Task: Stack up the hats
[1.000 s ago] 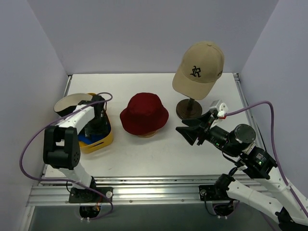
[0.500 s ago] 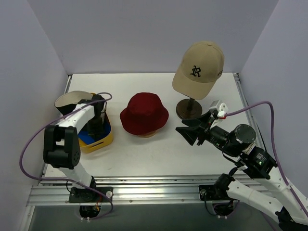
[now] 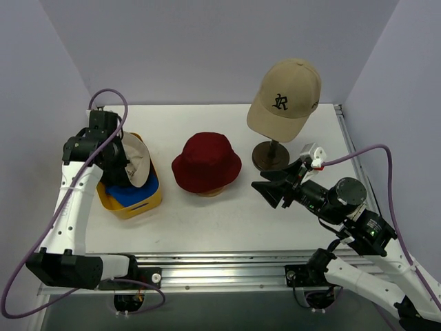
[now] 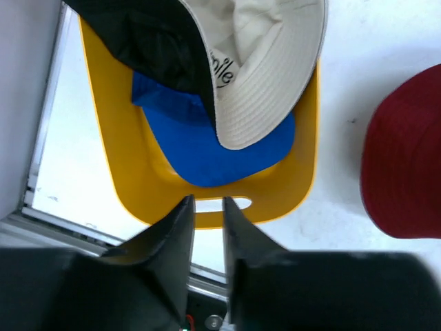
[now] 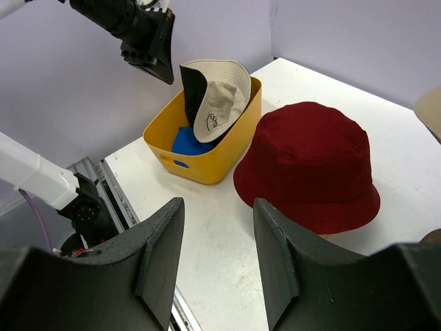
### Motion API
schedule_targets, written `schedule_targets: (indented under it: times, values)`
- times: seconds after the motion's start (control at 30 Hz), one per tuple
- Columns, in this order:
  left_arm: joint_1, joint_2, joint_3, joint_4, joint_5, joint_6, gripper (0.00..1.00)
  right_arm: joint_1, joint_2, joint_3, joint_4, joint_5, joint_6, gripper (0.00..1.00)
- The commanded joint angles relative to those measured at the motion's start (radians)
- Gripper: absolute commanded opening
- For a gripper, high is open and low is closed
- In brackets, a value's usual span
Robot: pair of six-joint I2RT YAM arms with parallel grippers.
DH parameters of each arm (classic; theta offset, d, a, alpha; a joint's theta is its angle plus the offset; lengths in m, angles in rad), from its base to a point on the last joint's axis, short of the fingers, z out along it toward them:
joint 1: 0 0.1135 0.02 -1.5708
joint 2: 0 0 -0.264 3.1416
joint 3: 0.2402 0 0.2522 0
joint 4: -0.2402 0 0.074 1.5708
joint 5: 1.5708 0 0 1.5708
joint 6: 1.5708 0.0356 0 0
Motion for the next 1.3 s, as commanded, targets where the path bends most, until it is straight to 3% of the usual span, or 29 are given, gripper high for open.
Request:
schedule_targets:
  times: [0.0,0.03,0.07,0.17,0.3,0.5,0.67,0.73,0.77,0.83,0.87,0.93,1.03,1.2,1.27]
  values:
    - [0.052,0.032,-0.045,0.015,-0.024,-0.018,0.35,0.008,0.005,0.001,0.045,0.004,0.001,0.4]
    - [0.107,0.03,-0.057,0.035,-0.007,-0.041,0.47,0.008,0.004,0.001,0.045,0.004,0.003,0.4]
    - [0.159,0.027,-0.094,0.06,0.066,-0.05,0.52,0.008,0.004,0.001,0.045,0.004,0.001,0.4]
    - [0.249,0.012,-0.158,0.201,0.188,-0.082,0.59,0.008,-0.001,0.003,0.042,0.005,0.001,0.4]
    - [0.253,0.077,-0.203,0.335,0.217,-0.12,0.68,0.008,-0.007,0.004,0.039,0.002,0.001,0.41]
    - [0.253,0.182,-0.195,0.454,0.256,-0.139,0.74,0.009,0.004,0.006,0.037,-0.002,-0.002,0.41]
    - [0.253,0.257,-0.18,0.45,0.179,-0.157,0.75,0.011,0.014,0.006,0.039,0.005,-0.003,0.41]
    - [0.253,0.304,-0.171,0.442,0.168,-0.159,0.67,0.011,0.017,0.004,0.039,0.01,-0.003,0.41]
    - [0.253,0.315,-0.162,0.435,0.165,-0.159,0.47,0.013,0.017,0.004,0.039,0.012,-0.003,0.41]
    - [0.253,0.329,-0.14,0.404,0.145,-0.162,0.28,0.011,0.027,0.001,0.042,0.018,-0.003,0.41]
    - [0.255,0.323,-0.102,0.369,0.103,-0.16,0.14,0.011,0.03,0.001,0.043,0.021,-0.005,0.41]
    - [0.253,0.283,-0.047,0.324,0.056,-0.139,0.03,0.011,0.05,0.006,0.045,0.019,-0.005,0.41]
    - [0.246,0.196,0.097,0.238,-0.016,-0.079,0.02,0.011,0.074,0.023,0.043,0.012,-0.006,0.41]
    - [0.14,0.093,0.307,0.108,-0.131,0.024,0.02,0.013,0.134,0.122,0.037,0.037,0.01,0.4]
    - [0.123,0.09,0.355,0.041,-0.105,0.031,0.02,0.014,0.175,0.194,0.037,0.032,0.021,0.4]
